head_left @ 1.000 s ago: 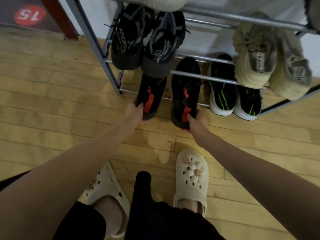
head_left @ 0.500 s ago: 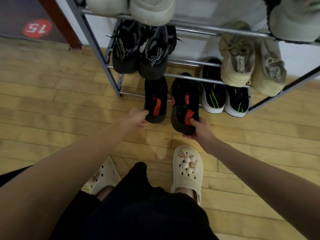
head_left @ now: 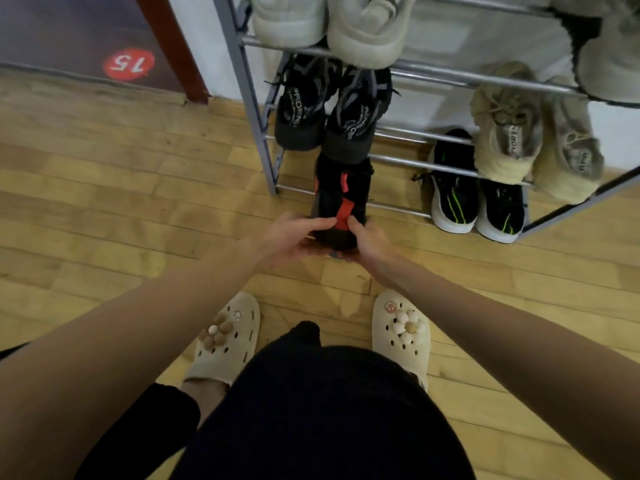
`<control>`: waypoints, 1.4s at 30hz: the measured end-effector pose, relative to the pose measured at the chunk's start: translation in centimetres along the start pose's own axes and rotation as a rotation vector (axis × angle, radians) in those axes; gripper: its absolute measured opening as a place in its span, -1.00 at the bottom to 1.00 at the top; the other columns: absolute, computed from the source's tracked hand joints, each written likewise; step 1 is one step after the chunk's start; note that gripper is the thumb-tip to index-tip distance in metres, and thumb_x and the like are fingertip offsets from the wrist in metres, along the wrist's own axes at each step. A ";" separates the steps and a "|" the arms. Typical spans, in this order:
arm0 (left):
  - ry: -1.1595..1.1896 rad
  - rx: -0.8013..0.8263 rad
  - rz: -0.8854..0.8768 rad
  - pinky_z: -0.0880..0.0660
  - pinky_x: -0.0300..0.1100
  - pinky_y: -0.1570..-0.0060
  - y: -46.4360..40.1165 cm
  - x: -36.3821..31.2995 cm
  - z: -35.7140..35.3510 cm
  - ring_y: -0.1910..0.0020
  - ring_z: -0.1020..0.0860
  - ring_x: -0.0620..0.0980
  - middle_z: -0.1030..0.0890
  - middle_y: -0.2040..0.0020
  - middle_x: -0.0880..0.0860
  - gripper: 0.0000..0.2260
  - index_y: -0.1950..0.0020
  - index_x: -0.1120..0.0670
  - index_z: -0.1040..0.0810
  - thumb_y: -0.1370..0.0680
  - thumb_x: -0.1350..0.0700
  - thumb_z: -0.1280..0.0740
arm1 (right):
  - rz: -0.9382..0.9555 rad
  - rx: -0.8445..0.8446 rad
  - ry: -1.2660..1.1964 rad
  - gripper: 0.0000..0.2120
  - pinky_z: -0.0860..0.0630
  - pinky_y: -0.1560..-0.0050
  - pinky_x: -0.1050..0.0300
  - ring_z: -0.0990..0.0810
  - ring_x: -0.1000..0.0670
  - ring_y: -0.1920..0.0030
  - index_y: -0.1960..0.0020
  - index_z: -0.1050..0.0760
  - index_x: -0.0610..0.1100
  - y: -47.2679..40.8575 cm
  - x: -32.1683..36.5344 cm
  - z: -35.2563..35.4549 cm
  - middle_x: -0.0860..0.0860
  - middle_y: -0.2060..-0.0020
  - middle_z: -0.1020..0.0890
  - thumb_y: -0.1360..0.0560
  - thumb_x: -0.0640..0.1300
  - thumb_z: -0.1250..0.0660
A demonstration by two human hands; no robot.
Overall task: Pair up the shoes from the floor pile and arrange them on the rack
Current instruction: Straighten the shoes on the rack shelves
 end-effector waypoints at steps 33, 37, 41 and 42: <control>0.300 -0.098 0.004 -0.56 -0.04 -0.13 -3.6 3.8 8.1 -0.17 -0.57 0.08 -0.59 -0.19 0.13 -0.72 -0.20 0.19 -0.49 -0.50 0.33 -0.35 | 0.230 -0.247 0.573 -0.22 -0.41 -0.08 0.19 -0.47 -0.09 -0.30 -0.46 -0.15 -0.17 -6.3 -2.3 2.5 -0.06 -0.27 -0.51 -0.39 -0.06 -0.49; 0.364 -0.135 0.026 -0.63 -0.12 0.12 -5.2 2.9 7.9 -0.12 -0.59 0.09 -0.58 -0.16 0.13 -0.71 -0.17 0.18 -0.49 -0.47 0.33 -0.38 | 0.266 -0.339 0.551 -0.18 -0.35 -0.08 0.24 -0.45 -0.09 -0.32 -0.50 -0.09 -0.17 -5.9 -2.6 2.6 -0.07 -0.30 -0.48 -0.41 -0.06 -0.48; 0.276 -0.163 0.030 -0.61 -0.15 0.15 -7.2 1.2 7.9 -0.14 -0.56 0.08 -0.59 -0.13 0.08 -0.77 -0.13 0.14 -0.51 -0.51 0.33 -0.36 | 0.272 -0.418 0.556 -0.17 -0.39 -0.11 0.18 -0.45 -0.10 -0.32 -0.52 -0.07 -0.11 -7.8 -1.7 2.4 -0.06 -0.31 -0.47 -0.41 -0.06 -0.47; 0.263 -0.177 0.032 -0.61 -0.14 0.13 -7.7 0.8 7.9 -0.15 -0.55 0.09 -0.57 -0.15 0.08 -0.75 -0.17 0.15 -0.49 -0.51 0.33 -0.35 | 0.269 -0.430 0.545 -0.19 -0.41 -0.13 0.14 -0.46 -0.11 -0.31 -0.50 -0.10 -0.11 -8.5 -1.3 2.3 -0.06 -0.30 -0.48 -0.41 -0.06 -0.48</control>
Point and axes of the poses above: each hand's wrist, its own y-axis away from the middle knuckle, its own z-axis out of the back of the hand, x = y × z, the point moved 3 cm from there along -y, towards the middle knuckle
